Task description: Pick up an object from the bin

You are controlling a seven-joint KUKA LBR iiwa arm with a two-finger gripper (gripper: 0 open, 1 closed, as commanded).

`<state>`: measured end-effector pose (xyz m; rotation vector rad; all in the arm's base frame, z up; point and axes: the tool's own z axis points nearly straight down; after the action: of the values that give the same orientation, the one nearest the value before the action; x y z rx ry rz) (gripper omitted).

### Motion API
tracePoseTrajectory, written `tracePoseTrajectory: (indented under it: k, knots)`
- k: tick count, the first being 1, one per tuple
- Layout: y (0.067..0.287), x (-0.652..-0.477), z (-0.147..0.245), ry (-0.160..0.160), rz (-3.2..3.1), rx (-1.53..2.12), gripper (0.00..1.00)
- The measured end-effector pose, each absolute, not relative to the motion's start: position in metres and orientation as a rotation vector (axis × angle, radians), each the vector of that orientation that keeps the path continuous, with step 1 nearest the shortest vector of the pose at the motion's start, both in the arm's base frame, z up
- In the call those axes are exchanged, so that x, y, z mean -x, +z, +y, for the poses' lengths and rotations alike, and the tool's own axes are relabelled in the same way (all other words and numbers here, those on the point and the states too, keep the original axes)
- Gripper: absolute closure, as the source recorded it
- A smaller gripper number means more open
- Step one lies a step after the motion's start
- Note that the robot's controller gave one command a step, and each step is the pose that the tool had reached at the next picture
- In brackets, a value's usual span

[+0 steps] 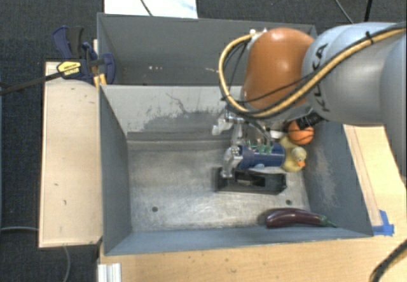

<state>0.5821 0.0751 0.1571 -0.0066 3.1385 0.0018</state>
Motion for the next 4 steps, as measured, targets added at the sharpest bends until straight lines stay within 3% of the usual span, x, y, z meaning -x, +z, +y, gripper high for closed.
tracePoseTrajectory:
  k: [1, 2, 3, 4]
  knots:
    - [0.133, -0.581, 0.064, 0.004, 3.127, 0.143, 0.0]
    - [0.101, -0.578, 0.027, 0.006, 3.126, 0.186, 0.0]
    - [0.102, -0.579, 0.025, 0.006, 3.129, 0.09, 0.0]
    - [0.093, -0.539, 0.001, 0.026, 3.12, 0.329, 1.0]
